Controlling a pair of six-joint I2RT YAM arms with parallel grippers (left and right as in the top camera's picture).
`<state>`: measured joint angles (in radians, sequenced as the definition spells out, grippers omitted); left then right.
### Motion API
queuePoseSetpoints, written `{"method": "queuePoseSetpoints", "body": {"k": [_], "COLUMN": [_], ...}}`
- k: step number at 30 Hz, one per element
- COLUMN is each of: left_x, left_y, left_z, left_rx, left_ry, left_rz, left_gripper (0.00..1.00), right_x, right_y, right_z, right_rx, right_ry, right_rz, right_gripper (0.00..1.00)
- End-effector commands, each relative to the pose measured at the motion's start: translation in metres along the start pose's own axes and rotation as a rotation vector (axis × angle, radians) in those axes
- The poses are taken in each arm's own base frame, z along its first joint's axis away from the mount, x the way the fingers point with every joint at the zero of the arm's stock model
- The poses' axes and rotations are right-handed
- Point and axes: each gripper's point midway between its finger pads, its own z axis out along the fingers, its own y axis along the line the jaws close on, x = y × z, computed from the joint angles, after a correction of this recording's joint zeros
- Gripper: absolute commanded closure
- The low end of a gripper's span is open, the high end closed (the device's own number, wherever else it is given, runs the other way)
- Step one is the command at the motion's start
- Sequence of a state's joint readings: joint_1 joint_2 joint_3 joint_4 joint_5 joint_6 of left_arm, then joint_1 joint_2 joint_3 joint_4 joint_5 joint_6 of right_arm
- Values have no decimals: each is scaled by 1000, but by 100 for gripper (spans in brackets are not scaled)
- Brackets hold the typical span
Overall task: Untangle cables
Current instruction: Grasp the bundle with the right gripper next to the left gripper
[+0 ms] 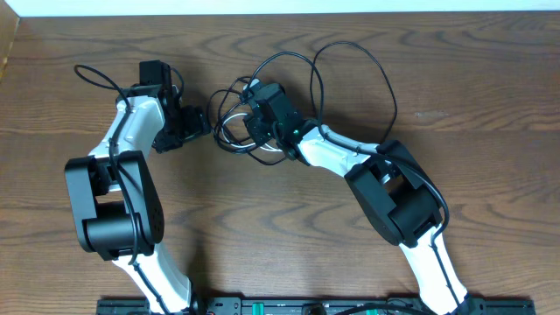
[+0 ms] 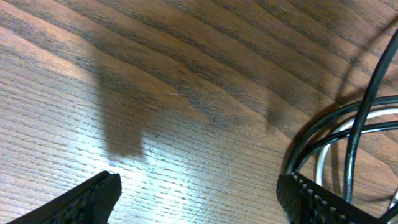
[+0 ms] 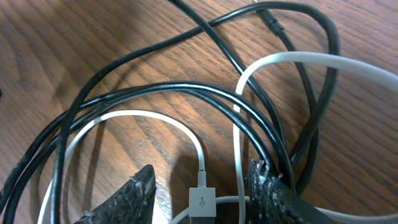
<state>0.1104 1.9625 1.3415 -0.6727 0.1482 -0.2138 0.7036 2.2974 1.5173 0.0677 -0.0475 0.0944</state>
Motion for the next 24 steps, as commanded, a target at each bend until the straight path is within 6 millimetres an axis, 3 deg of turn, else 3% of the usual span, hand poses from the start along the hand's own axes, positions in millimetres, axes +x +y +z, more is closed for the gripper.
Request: {"method": "queuePoseSetpoints", "body": {"k": [1,8,13,17,24], "left_x": [-12,-12,-12,-11,-6], "left_y": [-5,-5,-5,-6,-26], "left_z": [-15,-15,-15,-15,-17], "left_rx": [16,16,16,25,141], "left_ry": [-48,-47,-47,-44,-16], "left_rz": [-10,-11,-11,-9,61], "left_gripper": [15,15,15,15,10], "right_x": [16,40,62,82,74], "right_y": [-15,-16,1,3,12], "right_z": [11,17,13,4,-19], "right_rx": [56,19,-69,-69,-90], "right_ry": [28,102,206,314,430], "right_rz": [73,171,190,218,228], "right_gripper": [53,50,64,69,77]}}
